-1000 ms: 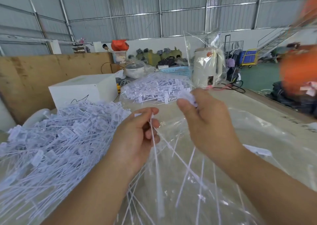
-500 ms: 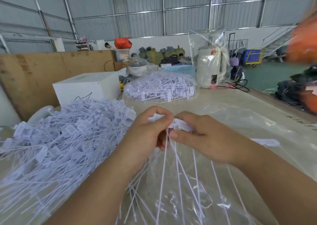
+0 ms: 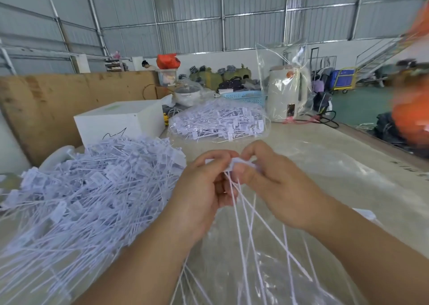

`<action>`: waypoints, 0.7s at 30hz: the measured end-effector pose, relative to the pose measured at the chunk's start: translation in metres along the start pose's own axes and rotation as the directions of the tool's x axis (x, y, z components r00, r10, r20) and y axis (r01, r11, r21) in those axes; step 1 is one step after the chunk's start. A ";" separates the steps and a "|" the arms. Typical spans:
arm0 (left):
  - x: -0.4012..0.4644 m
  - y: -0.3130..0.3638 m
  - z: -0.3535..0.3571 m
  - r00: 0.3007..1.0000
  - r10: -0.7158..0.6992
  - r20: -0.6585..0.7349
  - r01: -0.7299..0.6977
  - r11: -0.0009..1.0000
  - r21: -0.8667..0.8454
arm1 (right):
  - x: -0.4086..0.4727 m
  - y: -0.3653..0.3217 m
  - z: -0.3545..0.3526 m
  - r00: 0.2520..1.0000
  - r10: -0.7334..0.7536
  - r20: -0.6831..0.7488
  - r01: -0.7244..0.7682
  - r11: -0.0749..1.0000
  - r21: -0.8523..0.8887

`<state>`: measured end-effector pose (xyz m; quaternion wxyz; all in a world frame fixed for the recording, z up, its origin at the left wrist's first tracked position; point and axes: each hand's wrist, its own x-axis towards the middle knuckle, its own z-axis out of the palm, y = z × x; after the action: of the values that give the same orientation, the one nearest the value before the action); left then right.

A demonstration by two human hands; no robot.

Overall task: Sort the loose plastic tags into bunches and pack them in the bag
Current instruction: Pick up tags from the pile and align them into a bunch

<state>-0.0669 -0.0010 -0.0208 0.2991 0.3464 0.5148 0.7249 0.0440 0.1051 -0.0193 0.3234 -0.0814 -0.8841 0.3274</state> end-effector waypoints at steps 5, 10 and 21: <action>-0.002 -0.001 -0.002 0.988 -0.021 0.153 0.007 0.995 0.096 | -0.003 -0.002 0.004 0.989 -0.007 0.146 0.020 0.996 -0.091; -0.002 -0.002 -0.009 0.973 -0.057 0.223 0.015 0.983 0.186 | -0.006 0.000 0.005 0.977 0.092 0.194 -0.045 0.971 -0.236; 0.002 0.001 -0.007 0.999 0.035 0.029 -0.038 0.992 0.123 | 0.004 0.000 -0.019 0.988 0.098 0.120 -0.082 0.987 -0.135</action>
<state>-0.0743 -0.0036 -0.0212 0.2707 0.3833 0.5483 0.6922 0.0527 0.1166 -0.0064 0.2455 -0.1212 -0.9176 0.2880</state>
